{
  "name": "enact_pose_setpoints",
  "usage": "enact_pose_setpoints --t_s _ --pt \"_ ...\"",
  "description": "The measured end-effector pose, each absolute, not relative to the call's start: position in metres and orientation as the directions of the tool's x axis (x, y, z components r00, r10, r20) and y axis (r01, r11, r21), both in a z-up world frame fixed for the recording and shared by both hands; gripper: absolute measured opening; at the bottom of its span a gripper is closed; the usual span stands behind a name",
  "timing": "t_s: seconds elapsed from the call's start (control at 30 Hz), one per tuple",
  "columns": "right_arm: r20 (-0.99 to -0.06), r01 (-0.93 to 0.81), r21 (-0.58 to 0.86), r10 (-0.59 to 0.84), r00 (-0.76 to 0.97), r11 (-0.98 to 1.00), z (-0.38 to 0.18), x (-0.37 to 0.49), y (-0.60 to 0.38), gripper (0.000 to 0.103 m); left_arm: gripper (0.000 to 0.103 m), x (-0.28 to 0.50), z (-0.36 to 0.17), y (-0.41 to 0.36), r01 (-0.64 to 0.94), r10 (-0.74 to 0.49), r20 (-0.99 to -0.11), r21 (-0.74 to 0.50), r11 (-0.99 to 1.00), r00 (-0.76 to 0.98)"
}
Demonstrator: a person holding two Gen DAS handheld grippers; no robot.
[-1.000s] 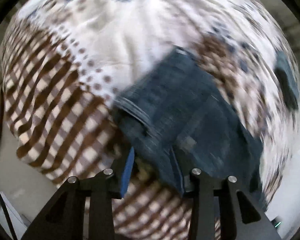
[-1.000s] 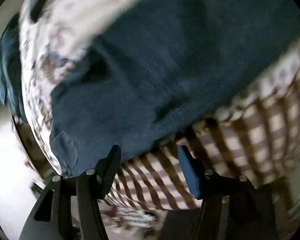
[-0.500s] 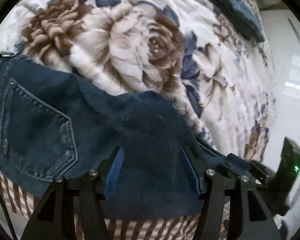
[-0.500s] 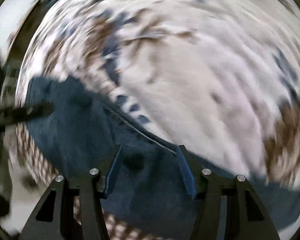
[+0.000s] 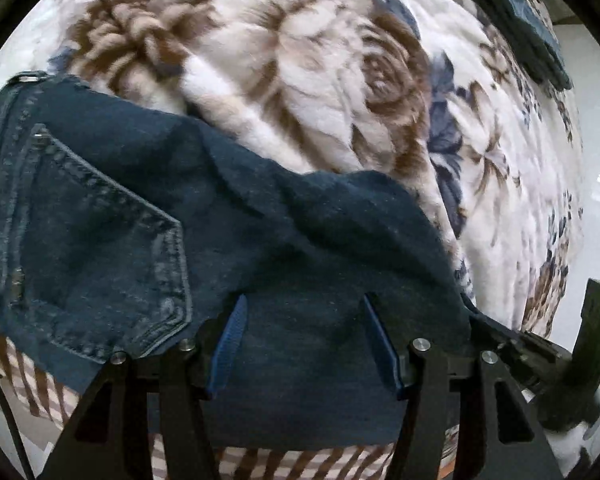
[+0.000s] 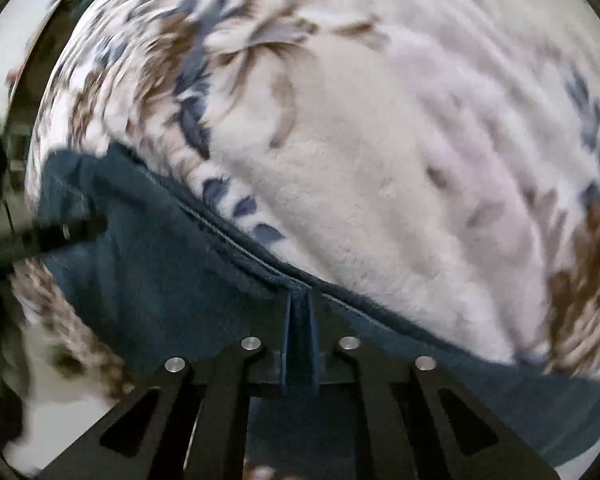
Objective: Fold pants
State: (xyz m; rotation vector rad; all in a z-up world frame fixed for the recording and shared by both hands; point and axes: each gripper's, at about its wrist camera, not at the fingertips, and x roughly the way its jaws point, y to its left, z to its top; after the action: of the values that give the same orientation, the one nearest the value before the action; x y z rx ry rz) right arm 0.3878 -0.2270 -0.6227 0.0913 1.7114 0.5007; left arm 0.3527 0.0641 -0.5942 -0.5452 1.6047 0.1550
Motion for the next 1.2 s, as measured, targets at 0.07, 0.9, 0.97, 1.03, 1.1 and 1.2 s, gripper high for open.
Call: enact_pose_setpoints --t_s 0.07,0.9,0.97,1.03,1.1,1.2 --pt "-0.87 -0.095 0.464 0.433 -0.237 0.881 -0.61 0.405 -0.236 0.027 0.056 0.35 -0.583 0.072 -0.441 -0.248 -0.969 -0.229 0.868 0.015" --pt "-0.68 -0.518 0.694 0.692 -0.242 0.501 -0.573 0.383 -0.099 0.004 0.045 0.429 -0.608 0.049 -0.345 -0.248 -0.921 -0.138 0.928 -0.3" --pt "-0.662 -0.496 0.719 0.696 -0.277 0.486 -0.579 0.381 -0.097 0.007 0.036 0.425 -0.611 0.05 -0.34 -0.241 -0.926 -0.136 0.93 -0.29" --pt "-0.609 -0.415 0.778 0.725 -0.321 0.471 -0.586 0.388 -0.108 0.007 0.036 0.418 -0.612 0.056 -0.359 -0.261 -0.926 -0.154 0.921 -0.273" --pt "-0.521 -0.31 0.848 0.783 -0.339 0.429 -0.588 0.398 -0.129 0.015 0.035 0.412 -0.61 0.059 -0.375 -0.275 -0.928 -0.168 0.912 -0.251" --pt "-0.444 -0.122 0.896 0.846 -0.297 0.427 -0.598 0.416 -0.164 0.071 0.035 0.409 -0.608 0.056 -0.382 -0.282 -0.932 -0.181 0.906 -0.228"
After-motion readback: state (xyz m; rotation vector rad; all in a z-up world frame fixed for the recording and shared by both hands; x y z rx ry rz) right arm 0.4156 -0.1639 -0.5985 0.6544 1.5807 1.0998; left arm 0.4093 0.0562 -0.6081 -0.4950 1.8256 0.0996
